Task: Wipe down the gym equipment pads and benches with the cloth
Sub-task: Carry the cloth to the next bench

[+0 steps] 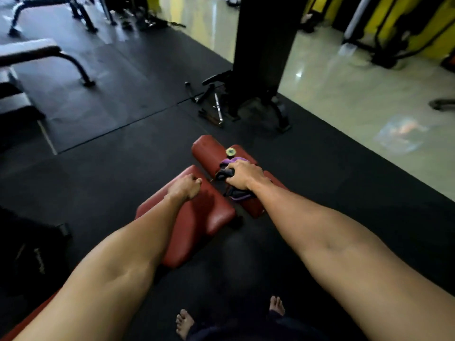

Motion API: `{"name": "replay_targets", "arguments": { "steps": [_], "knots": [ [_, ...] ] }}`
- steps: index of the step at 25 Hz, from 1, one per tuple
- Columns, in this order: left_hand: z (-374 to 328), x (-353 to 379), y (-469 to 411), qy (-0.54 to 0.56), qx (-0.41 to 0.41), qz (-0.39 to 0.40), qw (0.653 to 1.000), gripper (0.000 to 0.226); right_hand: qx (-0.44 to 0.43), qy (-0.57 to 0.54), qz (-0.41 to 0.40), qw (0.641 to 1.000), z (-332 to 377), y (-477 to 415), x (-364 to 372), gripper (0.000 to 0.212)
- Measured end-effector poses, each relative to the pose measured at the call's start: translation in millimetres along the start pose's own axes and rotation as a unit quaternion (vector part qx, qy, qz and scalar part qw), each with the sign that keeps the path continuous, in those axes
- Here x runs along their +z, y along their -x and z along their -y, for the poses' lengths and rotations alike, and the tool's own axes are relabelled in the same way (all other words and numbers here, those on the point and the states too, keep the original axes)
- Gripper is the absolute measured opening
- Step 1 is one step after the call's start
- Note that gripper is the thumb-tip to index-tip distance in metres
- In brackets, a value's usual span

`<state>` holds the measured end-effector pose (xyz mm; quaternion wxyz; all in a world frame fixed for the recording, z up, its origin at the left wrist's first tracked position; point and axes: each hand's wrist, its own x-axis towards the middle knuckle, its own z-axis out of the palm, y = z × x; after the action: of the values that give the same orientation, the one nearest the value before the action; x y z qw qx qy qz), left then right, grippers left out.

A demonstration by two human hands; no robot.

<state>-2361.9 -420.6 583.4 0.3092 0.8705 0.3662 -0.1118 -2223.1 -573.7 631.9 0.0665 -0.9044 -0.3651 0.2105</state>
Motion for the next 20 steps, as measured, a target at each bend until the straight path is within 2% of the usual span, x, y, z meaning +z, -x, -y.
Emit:
{"name": "replay_targets", "arguments": {
  "steps": [3,6,13,20],
  "knots": [
    [-68,28,-18,-0.021,0.038,0.013,0.999,0.061,0.024,-0.023,-0.022,0.999,-81,13,-23,0.033],
    [-139,64,-18,-0.021,0.046,-0.010,0.999,0.043,0.035,-0.027,-0.036,0.998,-158,27,-41,0.033],
    [-296,159,-24,-0.051,0.076,0.018,0.996,0.039,0.061,-0.036,-0.033,0.997,-329,54,-82,0.030],
    [-422,200,-73,-0.095,0.104,0.039,0.989,0.045,0.098,-0.074,-0.063,0.990,-452,31,-109,0.044]
  ]
}}
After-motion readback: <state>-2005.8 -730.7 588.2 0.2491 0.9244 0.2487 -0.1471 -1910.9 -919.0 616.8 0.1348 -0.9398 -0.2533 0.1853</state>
